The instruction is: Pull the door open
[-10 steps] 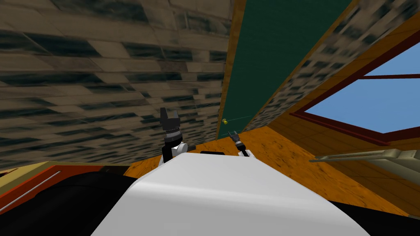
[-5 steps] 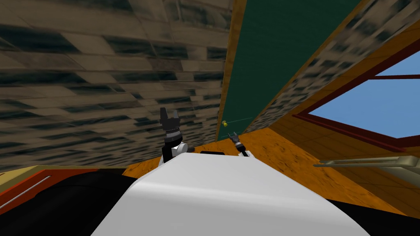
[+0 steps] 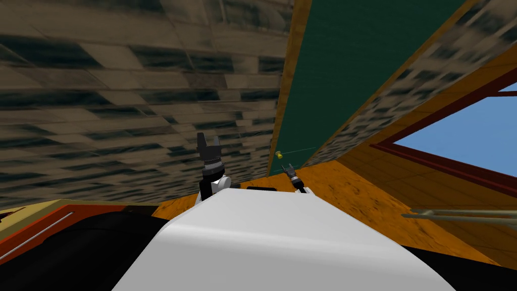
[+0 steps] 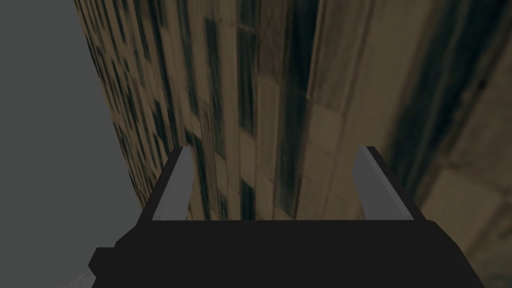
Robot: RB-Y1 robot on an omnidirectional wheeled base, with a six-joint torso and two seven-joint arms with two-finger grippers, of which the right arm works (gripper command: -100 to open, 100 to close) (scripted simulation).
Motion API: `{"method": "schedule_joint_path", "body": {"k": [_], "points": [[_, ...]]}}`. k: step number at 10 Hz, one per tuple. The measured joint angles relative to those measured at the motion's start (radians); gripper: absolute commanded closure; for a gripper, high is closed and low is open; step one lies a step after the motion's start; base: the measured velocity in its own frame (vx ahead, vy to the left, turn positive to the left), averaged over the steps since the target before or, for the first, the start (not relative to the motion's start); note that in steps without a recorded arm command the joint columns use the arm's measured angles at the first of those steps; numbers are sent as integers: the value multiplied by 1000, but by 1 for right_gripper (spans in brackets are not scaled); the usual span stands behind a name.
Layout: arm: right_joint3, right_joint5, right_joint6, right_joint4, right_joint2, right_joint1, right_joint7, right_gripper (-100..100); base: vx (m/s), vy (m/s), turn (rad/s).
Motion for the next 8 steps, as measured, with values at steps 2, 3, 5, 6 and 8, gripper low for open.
{"method": "schedule_joint_path", "body": {"k": [2, 3, 5, 6, 8], "points": [[-17, -14, -13, 15, -15, 12, -5, -100, 124, 108, 131], [-32, -26, -34, 57, -27, 1, 2, -100, 163, 96, 287], [-53, -42, -43, 39, -43, 34, -8, -100, 103, 38, 73], [-63, -50, -62, 70, -54, 27, -3, -100, 156, 55, 295], [-87, -68, -76, 49, -77, 61, -16, -100, 105, 23, 47]]}}
